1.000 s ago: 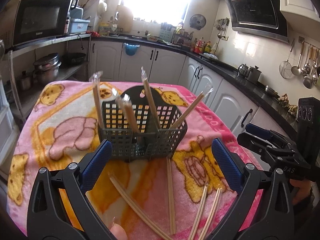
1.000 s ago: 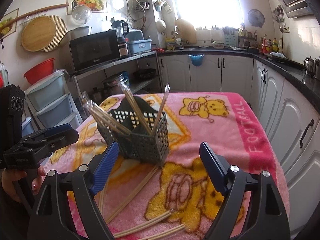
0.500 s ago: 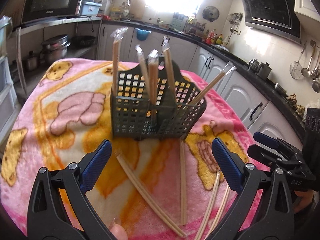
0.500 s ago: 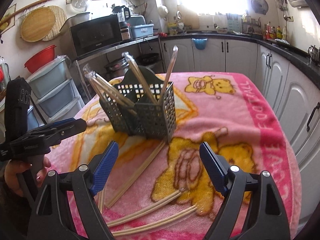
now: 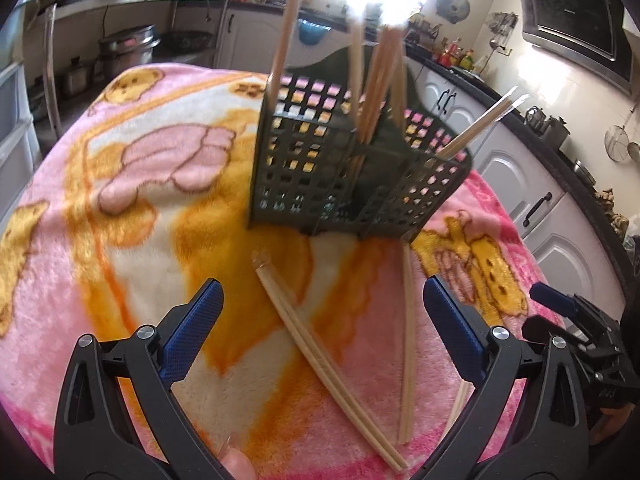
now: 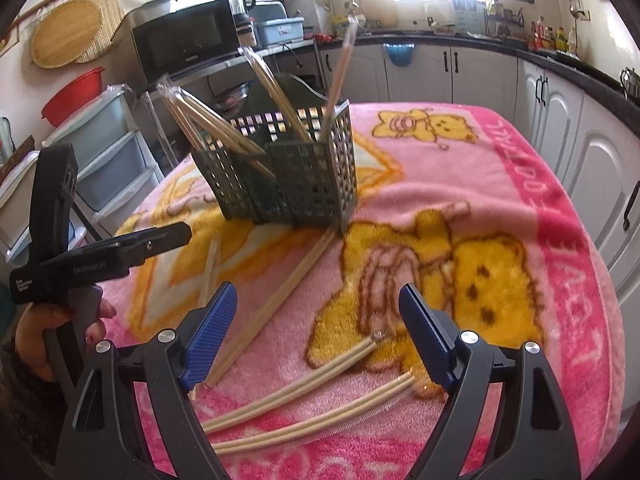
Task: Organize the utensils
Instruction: 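Lower both tools onto wrapped chopsticks on the blanket and close them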
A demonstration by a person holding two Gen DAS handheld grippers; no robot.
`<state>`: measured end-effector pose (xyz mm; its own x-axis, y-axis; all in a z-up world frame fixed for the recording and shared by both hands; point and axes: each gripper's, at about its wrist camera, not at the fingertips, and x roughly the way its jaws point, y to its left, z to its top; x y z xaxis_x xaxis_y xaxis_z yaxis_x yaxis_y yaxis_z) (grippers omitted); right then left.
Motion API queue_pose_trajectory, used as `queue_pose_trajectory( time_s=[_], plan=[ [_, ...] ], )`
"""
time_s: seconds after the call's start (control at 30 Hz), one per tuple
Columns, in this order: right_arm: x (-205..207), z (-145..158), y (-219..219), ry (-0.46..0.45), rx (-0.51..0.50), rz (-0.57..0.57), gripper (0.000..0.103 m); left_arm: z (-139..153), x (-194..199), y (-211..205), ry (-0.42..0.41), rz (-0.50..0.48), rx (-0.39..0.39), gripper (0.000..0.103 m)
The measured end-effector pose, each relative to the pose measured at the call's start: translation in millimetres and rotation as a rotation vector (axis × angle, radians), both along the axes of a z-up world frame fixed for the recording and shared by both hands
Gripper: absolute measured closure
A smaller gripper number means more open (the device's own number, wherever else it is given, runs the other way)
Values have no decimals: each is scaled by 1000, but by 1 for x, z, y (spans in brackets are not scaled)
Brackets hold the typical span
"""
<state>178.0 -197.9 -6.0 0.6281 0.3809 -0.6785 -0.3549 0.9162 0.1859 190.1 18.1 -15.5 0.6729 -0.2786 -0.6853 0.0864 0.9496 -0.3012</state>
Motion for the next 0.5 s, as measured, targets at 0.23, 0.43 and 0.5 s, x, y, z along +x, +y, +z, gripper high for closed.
queue_pose_trajectory(
  time_s=[0.23,0.43,0.5],
  plan=[
    [4,-24,-5,84,-8,-33,23,-18,13,5,49,9,-36,11],
    [15,-42,-11,169,20,-63,34,-30,25,9,84,16,-76,11],
    [20,-48,-13,201,29,-70,35,-35,30,12,97,22,-98,14]
  ],
)
